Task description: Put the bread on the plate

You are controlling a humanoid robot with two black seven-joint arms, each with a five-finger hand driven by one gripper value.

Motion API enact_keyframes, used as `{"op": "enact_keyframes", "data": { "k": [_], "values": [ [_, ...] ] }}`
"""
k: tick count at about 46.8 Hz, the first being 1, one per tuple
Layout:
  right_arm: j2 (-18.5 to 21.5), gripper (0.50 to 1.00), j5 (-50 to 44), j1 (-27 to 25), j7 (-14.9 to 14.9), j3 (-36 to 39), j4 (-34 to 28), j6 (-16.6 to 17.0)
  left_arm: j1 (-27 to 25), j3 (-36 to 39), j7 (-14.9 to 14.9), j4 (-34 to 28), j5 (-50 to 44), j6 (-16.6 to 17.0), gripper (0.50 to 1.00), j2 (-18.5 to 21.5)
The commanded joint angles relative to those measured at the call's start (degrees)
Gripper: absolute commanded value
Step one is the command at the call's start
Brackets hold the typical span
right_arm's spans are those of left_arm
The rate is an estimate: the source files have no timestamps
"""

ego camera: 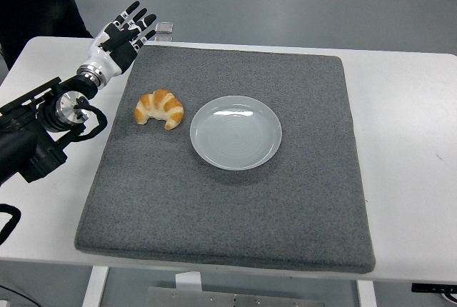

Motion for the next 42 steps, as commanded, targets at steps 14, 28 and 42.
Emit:
{"op": "enact_keyframes", "data": {
  "k": [14, 28, 42],
  "values": [
    [0.0, 0.932, 0.0, 0.03, -0.01, 0.0, 0.01, 0.0, -0.44, 0.09, -0.26, 0.0, 2.8, -0.08, 0.994, 0.08],
    [0.0, 0.93, 0.0, 0.03, -0.01, 0.0, -0.07, 0.0, -1.93, 0.35, -0.35, -2.37, 12.71, -0.69, 0.994, 0.96],
    [0.0, 0.932, 0.0, -0.05, 0.07, 0.0, -0.07, 0.0, -4.13, 0.44, -0.35, -3.07, 29.42, -5.87, 0.994, 2.81]
  ]
}}
